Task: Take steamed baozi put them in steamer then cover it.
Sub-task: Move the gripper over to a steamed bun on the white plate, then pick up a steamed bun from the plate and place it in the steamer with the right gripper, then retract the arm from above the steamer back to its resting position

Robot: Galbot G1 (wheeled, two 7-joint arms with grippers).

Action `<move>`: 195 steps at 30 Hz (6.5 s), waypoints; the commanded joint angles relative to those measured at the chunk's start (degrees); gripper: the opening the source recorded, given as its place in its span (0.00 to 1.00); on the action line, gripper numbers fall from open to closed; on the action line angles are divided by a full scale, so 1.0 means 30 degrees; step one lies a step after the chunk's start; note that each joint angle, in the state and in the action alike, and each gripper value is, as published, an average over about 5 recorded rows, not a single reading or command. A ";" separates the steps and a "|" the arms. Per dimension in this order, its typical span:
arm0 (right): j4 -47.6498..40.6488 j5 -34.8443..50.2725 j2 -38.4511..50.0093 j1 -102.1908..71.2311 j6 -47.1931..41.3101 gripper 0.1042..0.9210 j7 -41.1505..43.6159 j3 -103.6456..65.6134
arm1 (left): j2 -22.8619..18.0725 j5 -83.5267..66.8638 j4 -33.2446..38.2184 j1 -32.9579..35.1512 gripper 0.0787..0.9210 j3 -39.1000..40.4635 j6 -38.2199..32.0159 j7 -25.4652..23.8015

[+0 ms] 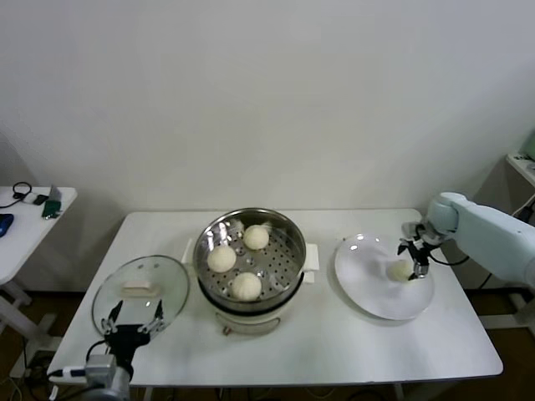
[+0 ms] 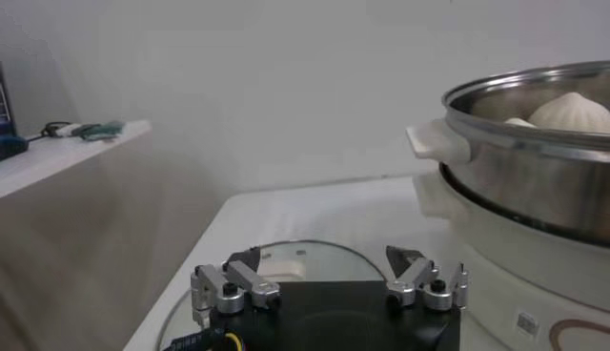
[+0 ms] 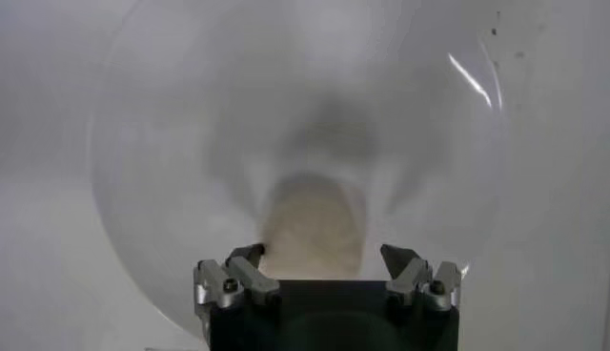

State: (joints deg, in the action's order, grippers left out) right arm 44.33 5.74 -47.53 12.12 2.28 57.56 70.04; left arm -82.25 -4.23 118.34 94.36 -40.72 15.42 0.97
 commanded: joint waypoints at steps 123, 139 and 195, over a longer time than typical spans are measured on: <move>1.5614 1.5875 0.7609 -1.2829 -0.4153 0.88 -1.8889 -2.3625 | 0.1310 -0.0270 0.1211 -0.2154 0.88 0.0533 0.0677 -0.0218; 2.0171 1.1028 -0.0994 -3.3186 0.0604 0.88 -1.4545 -4.1861 | 0.1551 0.2785 0.0181 -0.2437 0.88 0.0342 -0.1989 -0.0007; 1.9585 0.5587 -0.9274 -3.7280 0.7763 0.88 -1.6450 -3.5860 | 0.3286 2.6191 -1.0754 -0.4391 0.88 0.0489 -0.6789 0.6199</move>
State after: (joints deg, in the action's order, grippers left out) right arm 103.21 23.02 -74.70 -98.49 24.03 8.46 -38.23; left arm -72.53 72.57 88.88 84.35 -39.31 -4.91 20.91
